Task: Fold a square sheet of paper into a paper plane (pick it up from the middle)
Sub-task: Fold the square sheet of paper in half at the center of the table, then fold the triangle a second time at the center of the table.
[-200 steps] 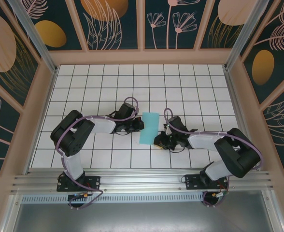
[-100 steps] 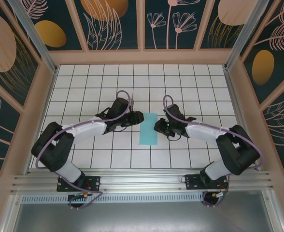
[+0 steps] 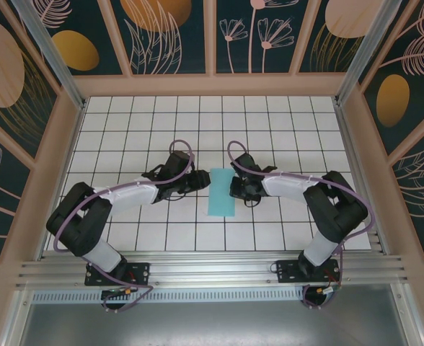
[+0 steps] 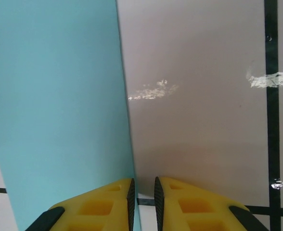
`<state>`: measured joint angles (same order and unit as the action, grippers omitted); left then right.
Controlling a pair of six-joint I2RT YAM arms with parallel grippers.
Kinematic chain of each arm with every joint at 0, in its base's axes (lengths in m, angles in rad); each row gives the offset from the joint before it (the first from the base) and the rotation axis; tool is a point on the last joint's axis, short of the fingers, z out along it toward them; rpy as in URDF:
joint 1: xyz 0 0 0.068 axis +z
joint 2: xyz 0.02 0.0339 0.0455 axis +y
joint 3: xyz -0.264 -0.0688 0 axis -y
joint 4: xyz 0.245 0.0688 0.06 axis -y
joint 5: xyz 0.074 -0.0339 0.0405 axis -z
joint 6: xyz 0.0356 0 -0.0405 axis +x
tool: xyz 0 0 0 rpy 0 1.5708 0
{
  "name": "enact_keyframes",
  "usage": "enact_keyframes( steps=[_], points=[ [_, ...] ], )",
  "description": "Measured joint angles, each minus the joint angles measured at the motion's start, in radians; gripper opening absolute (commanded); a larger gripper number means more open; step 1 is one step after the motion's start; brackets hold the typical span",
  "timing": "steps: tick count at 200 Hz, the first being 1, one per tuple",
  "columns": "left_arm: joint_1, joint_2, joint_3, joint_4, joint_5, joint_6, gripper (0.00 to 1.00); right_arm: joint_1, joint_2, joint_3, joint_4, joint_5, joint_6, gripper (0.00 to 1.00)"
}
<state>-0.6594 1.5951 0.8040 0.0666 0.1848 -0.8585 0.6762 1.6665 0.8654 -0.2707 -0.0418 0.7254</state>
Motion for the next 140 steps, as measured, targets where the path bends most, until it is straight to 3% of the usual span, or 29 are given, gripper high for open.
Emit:
enact_keyframes(
  steps=[72, 140],
  points=[
    [0.003, 0.057, 0.000, 0.003, 0.029, -0.017, 0.51, 0.002, 0.005, 0.005, -0.008, 0.001, -0.013, 0.22],
    [0.005, 0.106, 0.000, 0.058, 0.128, -0.039, 0.49, 0.002, 0.009, 0.005, -0.007, 0.004, -0.013, 0.22]
  ],
)
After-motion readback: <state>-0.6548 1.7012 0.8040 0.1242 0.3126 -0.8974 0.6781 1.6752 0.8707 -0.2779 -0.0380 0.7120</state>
